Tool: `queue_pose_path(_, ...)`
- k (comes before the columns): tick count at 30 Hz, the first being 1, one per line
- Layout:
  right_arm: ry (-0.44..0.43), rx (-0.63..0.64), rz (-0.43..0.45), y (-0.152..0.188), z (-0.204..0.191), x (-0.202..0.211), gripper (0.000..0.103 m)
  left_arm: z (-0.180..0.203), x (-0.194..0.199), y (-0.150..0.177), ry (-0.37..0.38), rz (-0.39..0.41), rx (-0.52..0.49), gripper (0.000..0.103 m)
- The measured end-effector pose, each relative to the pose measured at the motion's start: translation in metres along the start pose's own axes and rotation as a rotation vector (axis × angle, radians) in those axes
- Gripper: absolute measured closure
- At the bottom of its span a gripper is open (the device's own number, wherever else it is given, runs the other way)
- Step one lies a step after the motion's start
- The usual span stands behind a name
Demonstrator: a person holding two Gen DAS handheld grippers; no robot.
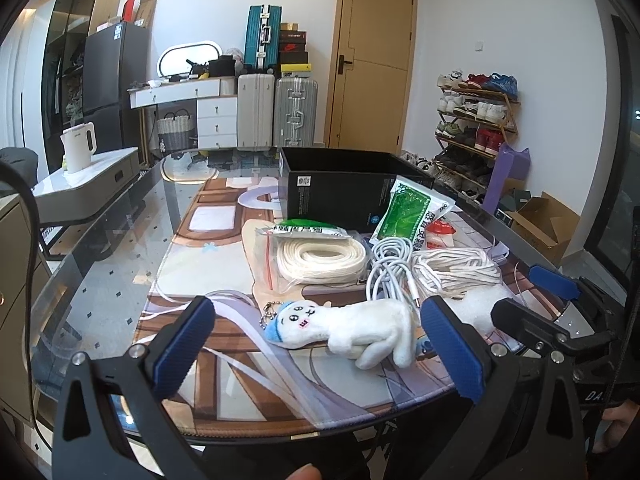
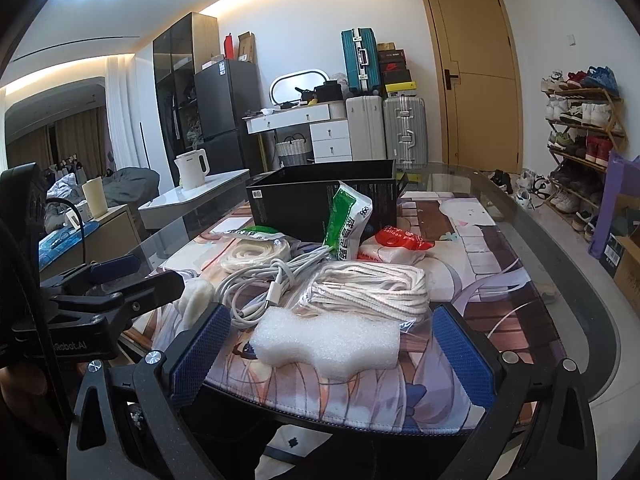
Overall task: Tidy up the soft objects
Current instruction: 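Move left tool toward white plush toy while right tool approaches white foam block, then grasp white plush toy with left tool while right tool grasps white foam block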
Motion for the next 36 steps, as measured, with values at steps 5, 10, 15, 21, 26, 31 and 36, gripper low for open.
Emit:
queue_pose_path(5, -0.001, 0.004, 0.002, 0.0000, -0.0008, 0.0003, 0.000, 0.0002, -0.0003, -0.0007, -0.004, -0.003, -0.002, 0.000)
queue_pose_path(10, -0.003, 0.004, -0.002, 0.0004, -0.0011, 0.0000, 0.000, 0.0006, -0.0006, -0.0003, -0.005, -0.001, -0.002, 0.000)
queue_pose_path(15, -0.001, 0.008, -0.004, 0.0007, -0.0005, -0.0003, 0.000, 0.0005, -0.0014, 0.0001, 0.003, -0.003, -0.001, 0.000)
queue_pose_path(21, 0.008, 0.023, -0.005, 0.0013, -0.0003, 0.0011, 0.000, 0.0013, -0.0034, 0.0007, 0.021, 0.005, 0.004, 0.000)
queue_pose_path(26, 0.014, 0.030, -0.007, 0.0013, -0.0003, 0.0010, 0.000, 0.0018, -0.0045, -0.0003, 0.023, 0.019, -0.004, 0.000)
queue_pose_path(31, 0.026, 0.036, -0.024, 0.0016, 0.0017, -0.0030, 0.000, -0.0029, -0.0050, -0.0020, 0.006, 0.031, -0.001, 0.000)
queue_pose_path(36, 0.021, 0.041, -0.050, 0.0056, 0.0015, -0.0085, 0.000, -0.0032, -0.0084, 0.0009, 0.029, 0.012, 0.004, 0.000)
Point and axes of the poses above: each gripper's, at about its wrist camera, not at the fingertips, and x roughly against the way its jaws point, z to its right, y to its underside, the point moved 8 cm from there along -x, roughly the way its jaws point, and after that the axes turned 1 degree about x, right-handed, at the moved point
